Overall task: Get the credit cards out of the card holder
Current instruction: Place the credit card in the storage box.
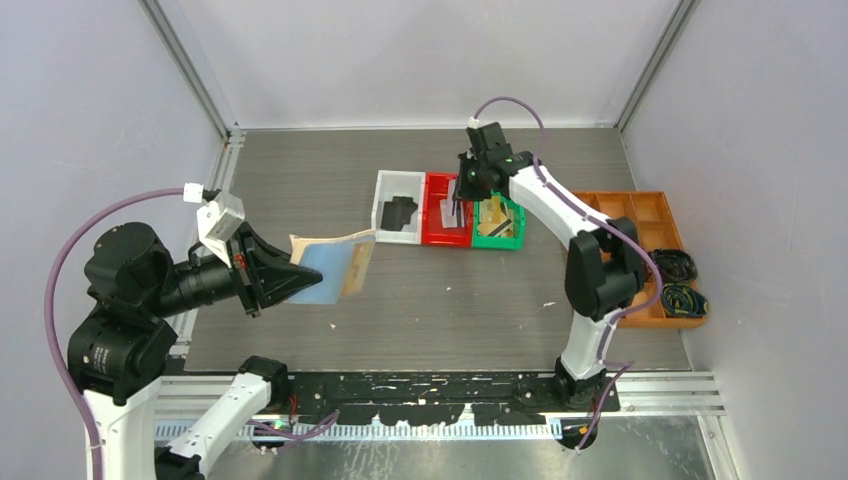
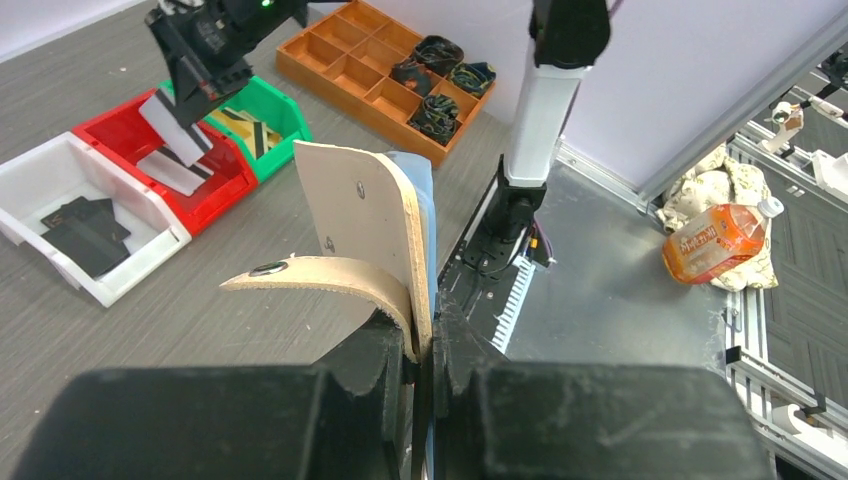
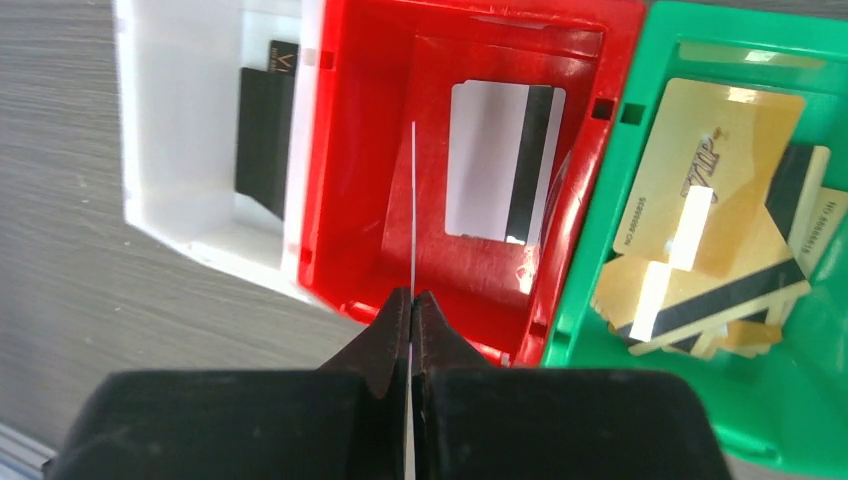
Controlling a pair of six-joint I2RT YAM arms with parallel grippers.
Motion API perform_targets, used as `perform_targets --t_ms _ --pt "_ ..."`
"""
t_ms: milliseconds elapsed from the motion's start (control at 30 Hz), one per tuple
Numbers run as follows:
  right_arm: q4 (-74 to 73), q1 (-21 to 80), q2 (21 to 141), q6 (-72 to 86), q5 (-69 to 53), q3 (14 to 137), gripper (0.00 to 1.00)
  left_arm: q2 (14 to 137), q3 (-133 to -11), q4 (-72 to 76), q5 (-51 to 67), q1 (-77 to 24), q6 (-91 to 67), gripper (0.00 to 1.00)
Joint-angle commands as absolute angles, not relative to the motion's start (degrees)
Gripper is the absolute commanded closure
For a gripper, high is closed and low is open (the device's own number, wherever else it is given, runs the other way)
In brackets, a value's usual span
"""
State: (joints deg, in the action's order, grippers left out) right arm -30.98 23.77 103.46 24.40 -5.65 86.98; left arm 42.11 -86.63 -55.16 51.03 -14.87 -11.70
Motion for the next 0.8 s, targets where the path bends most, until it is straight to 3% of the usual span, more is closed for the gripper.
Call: perform_targets --t_ms 0,267,533,600,767 --pt "-31.72 24.04 108.06 21.95 -6.61 92.44 0.99 41.51 -86.92 -51.42 52.87 -14.63 -12.74 1.0" --pt "-31.83 24.07 113.72 20.62 -6.82 95.53 0.97 41.56 -86.83 -51.28 53.41 -14.59 -13.1 1.0" --pt "-31.48 24.45 106.7 20.47 -0.21 92.72 0.52 41.76 -86.88 -50.85 54.01 -14.59 -13.49 1.0" --pt "-30.75 24.86 103.87 20.41 -0.18 92.15 0.47 41.83 -87.04 -50.89 54.13 -14.59 -13.53 1.0" --pt "-30.83 25.75 95.8 20.54 -0.18 92.0 0.46 41.92 -87.29 -50.89 54.38 -14.59 -13.8 1.0"
